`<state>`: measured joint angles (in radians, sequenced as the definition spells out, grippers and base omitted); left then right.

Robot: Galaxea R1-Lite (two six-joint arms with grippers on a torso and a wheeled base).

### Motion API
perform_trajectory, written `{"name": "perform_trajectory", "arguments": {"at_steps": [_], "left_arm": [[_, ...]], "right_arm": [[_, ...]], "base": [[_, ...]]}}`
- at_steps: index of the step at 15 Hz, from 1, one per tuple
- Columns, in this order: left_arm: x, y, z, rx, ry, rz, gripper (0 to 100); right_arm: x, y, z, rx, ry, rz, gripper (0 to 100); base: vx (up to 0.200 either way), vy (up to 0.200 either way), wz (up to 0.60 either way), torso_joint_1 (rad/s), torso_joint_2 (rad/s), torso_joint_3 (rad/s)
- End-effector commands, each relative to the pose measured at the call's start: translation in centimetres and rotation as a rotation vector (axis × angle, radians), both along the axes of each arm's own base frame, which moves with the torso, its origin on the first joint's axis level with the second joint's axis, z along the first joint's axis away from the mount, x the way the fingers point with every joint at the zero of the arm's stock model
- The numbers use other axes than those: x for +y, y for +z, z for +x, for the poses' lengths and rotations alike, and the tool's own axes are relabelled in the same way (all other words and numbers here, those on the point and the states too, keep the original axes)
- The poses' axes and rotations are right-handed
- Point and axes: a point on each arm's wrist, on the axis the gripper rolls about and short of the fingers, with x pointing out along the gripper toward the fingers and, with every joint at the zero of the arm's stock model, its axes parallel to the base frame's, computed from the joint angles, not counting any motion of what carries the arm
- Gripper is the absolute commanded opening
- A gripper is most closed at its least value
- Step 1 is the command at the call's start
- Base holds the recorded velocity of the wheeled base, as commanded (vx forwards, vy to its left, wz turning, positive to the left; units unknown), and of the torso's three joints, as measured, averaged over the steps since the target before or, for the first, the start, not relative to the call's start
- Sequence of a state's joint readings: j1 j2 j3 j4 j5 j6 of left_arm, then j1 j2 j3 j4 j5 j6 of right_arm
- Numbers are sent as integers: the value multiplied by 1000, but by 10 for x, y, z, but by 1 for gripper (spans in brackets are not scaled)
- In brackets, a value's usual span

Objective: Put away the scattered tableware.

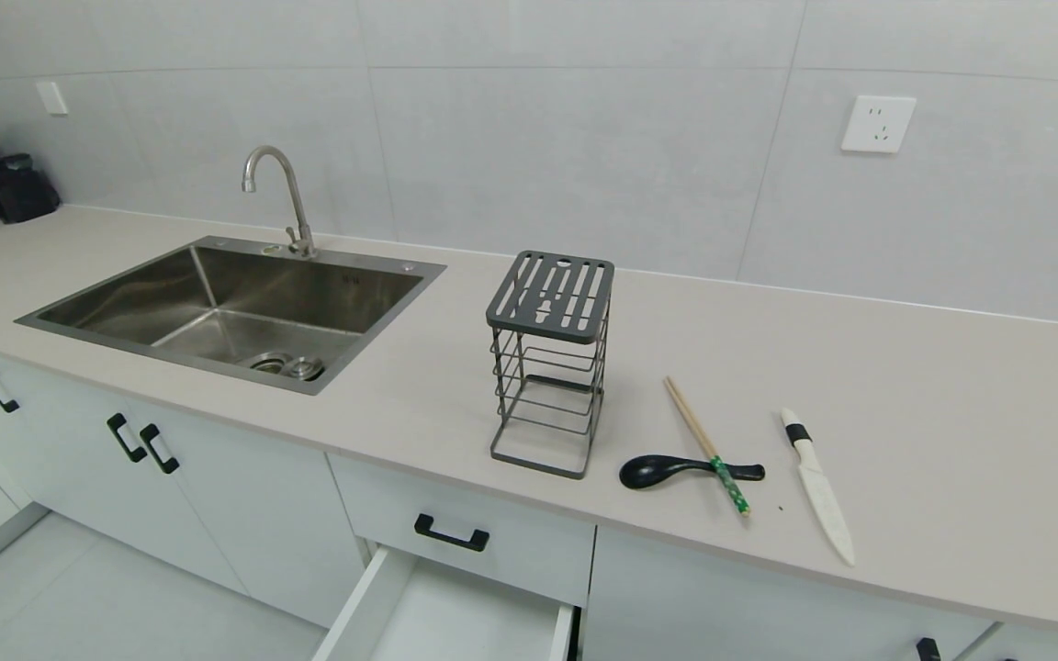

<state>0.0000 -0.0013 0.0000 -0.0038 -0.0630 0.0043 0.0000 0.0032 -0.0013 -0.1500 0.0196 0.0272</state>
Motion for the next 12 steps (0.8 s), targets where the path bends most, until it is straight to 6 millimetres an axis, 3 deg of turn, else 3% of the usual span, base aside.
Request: {"name": "perform_trajectory", "arguments": {"at_steps": [1, 6, 8, 12], "left_arm": [[0, 0, 0, 0, 0, 0, 100], [0, 0, 0, 0, 0, 0, 100], [0, 0, 0, 0, 0, 0, 100], [0, 0, 0, 2, 0, 0, 100]], "right_arm": [[1, 16, -5, -79, 20, -22, 100], [5, 72, 3, 54, 218, -68, 100], [6, 85, 16, 110, 261, -66, 100], [8, 89, 67, 344, 345, -140, 100]], "base": [[0, 0, 0, 0, 0, 0], [0, 0, 0, 0, 0, 0], [0, 0, 0, 0, 0, 0], [0, 0, 0, 0, 0, 0]]}}
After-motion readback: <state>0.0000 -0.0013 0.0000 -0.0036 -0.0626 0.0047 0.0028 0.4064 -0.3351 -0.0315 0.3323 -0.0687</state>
